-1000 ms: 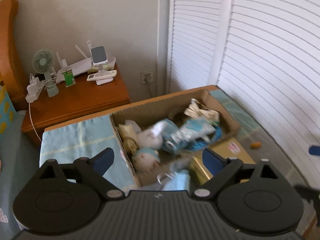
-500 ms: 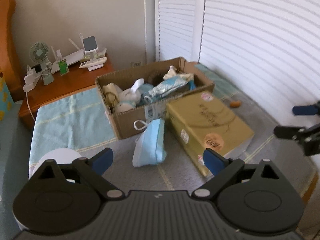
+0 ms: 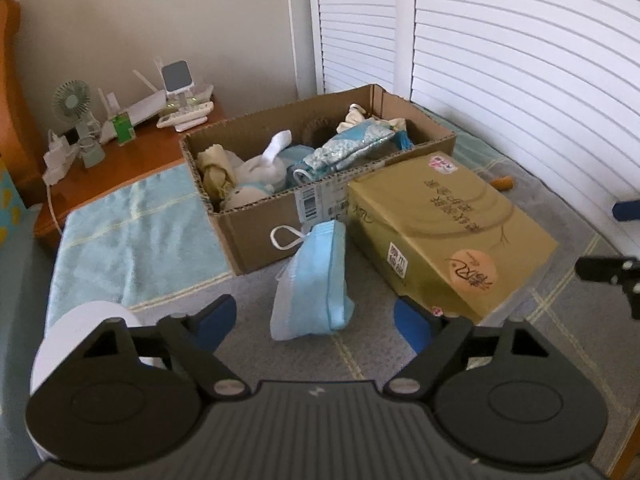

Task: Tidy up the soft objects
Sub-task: 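Withdraw both tools from the box toward the light blue pouch, then close the left tool on the light blue face mask while the right tool closes on the orange foam piece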

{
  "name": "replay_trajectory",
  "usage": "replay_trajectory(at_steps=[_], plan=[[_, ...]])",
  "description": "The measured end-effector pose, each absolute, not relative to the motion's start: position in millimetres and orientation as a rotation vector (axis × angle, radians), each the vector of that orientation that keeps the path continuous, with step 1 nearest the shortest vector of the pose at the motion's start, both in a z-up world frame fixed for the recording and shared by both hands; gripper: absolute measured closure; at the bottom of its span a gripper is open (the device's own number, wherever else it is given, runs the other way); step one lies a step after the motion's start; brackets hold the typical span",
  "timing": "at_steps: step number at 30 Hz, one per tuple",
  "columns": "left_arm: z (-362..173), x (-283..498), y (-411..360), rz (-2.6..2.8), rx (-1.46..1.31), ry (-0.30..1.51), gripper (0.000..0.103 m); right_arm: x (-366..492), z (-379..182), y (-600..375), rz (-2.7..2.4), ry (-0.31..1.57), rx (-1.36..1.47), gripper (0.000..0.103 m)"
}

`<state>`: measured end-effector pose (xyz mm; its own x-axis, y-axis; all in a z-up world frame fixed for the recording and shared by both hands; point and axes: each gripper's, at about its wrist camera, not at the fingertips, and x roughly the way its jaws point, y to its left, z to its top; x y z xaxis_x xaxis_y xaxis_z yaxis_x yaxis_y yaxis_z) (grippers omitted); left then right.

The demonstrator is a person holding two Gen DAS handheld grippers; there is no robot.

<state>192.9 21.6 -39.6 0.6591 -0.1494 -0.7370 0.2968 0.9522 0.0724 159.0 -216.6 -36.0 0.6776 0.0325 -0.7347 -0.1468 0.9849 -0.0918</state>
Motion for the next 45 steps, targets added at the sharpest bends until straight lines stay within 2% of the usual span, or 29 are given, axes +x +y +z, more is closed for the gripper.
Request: replay_trajectory(at_steps=[2, 4, 8, 10, 16, 18, 21, 25, 28, 33, 39, 45], plan=[[-42, 197, 21, -0.266, 0.194, 0.818, 0.021, 163, -42, -217, 0.098, 0.837, -0.149, 0.000], [-46, 202, 19, -0.270, 0.195, 0.826, 0.027, 166, -48, -218, 0.093, 0.852, -0.149, 0.000], [-50, 210, 18, -0.267, 0.205, 0.829, 0.031, 170, -54, -220, 0.084, 0.869, -0.152, 0.000], [-50, 214, 15, -0.270, 0.222, 0.831, 0.037, 171, -54, -221, 0.082, 0.871, -0.152, 0.000], [-52, 225, 7, -0.292, 0.251, 0.850, 0.042, 174, -57, -222, 0.078, 0.875, -0.146, 0.000], [-54, 228, 5, -0.284, 0.263, 0.861, 0.050, 174, -57, -221, 0.080, 0.875, -0.151, 0.000], [-57, 232, 5, -0.269, 0.270, 0.871, 0.053, 174, -57, -220, 0.084, 0.873, -0.151, 0.000], [-62, 236, 5, -0.264, 0.270, 0.899, 0.064, 173, -56, -220, 0.088, 0.870, -0.151, 0.000], [-61, 233, 5, -0.261, 0.273, 0.895, 0.068, 172, -54, -221, 0.088, 0.864, -0.150, 0.000], [-55, 224, 6, -0.283, 0.254, 0.915, 0.068, 170, -52, -223, 0.091, 0.856, -0.142, 0.000], [-57, 224, 8, -0.269, 0.254, 0.926, 0.061, 169, -51, -223, 0.090, 0.853, -0.136, 0.000], [-60, 229, 7, -0.272, 0.260, 0.937, 0.061, 171, -49, -225, 0.090, 0.834, -0.128, 0.000]])
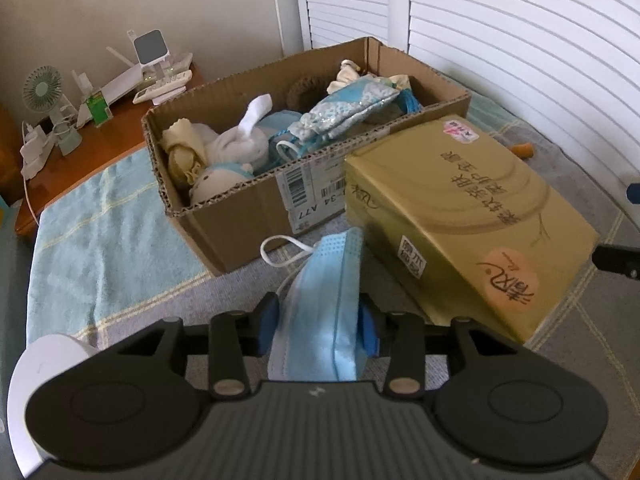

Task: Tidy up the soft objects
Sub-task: 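Close the left tool on the light blue face mask while the right tool closes on the orange foam piece, then lift the blue mask with the left tool while the right tool holds the orange piece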

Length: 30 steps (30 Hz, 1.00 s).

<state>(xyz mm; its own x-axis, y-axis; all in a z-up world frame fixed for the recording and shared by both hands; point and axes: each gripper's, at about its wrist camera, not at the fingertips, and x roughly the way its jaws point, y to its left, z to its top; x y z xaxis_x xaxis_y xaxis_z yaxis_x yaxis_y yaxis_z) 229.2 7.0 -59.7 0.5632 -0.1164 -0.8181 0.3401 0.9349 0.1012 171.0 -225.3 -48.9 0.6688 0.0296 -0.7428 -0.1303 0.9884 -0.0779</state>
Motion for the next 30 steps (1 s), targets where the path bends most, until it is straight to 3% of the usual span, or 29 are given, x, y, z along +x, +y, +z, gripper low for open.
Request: replay_trajectory(at_steps=[12, 14, 27, 30], plan=[[-60, 231, 12, -0.280, 0.238, 0.937, 0.060, 205, -56, -235, 0.044, 0.798, -0.073, 0.000], [-60, 231, 12, -0.282, 0.235, 0.938, 0.060, 210, -55, -234, 0.051, 0.778, -0.084, 0.004], [-60, 233, 15, -0.291, 0.228, 0.943, 0.058, 238, -60, -225, 0.144, 0.763, -0.100, 0.070], [-61, 233, 15, -0.294, 0.227, 0.944, 0.058, 243, -64, -224, 0.153, 0.775, -0.086, 0.071]])
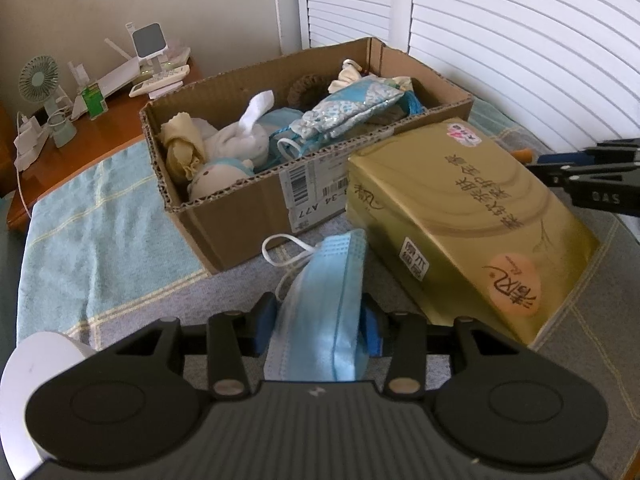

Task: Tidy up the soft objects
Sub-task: 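Lift the blue mask with the left tool while the right tool holds the orange piece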

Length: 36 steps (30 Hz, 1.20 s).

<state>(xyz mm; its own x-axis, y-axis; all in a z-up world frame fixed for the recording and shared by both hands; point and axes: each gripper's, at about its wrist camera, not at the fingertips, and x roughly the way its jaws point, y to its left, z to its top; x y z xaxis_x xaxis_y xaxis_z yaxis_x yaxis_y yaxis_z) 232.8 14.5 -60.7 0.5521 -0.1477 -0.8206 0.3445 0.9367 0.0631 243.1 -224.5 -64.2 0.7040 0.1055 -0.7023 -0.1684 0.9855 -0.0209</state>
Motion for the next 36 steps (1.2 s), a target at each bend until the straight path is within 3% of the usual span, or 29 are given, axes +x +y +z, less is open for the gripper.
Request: replay_trajectory(at_steps=[31, 36], plan=[[-60, 237, 15, -0.306, 0.201, 0.953, 0.058, 262, -76, -209, 0.148, 0.748, -0.187, 0.069], [-60, 237, 18, -0.313, 0.187, 0.955, 0.063, 262, -74, -209, 0.145, 0.752, -0.177, 0.072]])
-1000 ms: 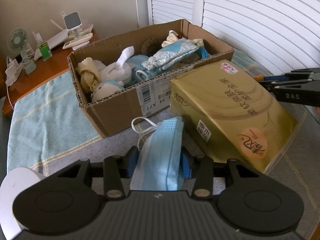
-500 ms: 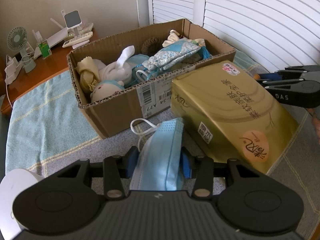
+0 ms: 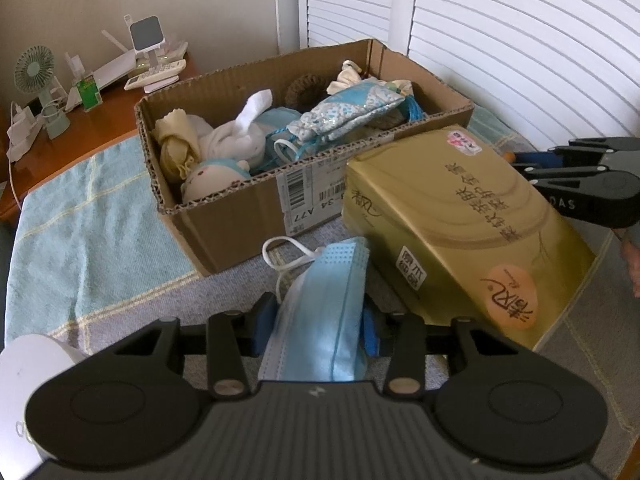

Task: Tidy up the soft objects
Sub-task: 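Lift the blue mask with the left tool while the right tool holds the orange piece, then carry the blue mask into the cardboard box and open the left tool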

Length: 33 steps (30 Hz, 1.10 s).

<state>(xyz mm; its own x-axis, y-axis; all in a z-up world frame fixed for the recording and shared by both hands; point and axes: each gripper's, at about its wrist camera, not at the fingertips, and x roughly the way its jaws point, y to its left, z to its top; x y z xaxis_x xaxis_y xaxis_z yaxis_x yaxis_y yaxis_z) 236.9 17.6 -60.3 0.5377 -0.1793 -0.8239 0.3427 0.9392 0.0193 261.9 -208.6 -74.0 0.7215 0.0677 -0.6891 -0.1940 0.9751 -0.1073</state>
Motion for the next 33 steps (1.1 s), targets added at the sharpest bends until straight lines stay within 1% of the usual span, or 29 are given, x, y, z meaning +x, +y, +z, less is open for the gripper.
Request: replay_trajectory(at_steps=[7, 18, 23, 33], plan=[[-58, 235, 20, -0.317, 0.181, 0.947, 0.068, 259, -68, -211, 0.155, 0.751, -0.150, 0.073], [-46, 228, 22, -0.330, 0.177, 0.928, 0.069, 248, -56, -214, 0.144, 0.742, -0.135, 0.073], [-38, 222, 24, -0.343, 0.174, 0.921, 0.070, 238, -46, -215, 0.133, 0.730, -0.130, 0.073], [-9, 191, 24, -0.413, 0.153, 0.867, 0.071, 210, -11, -209, 0.143, 0.674, -0.139, 0.073]])
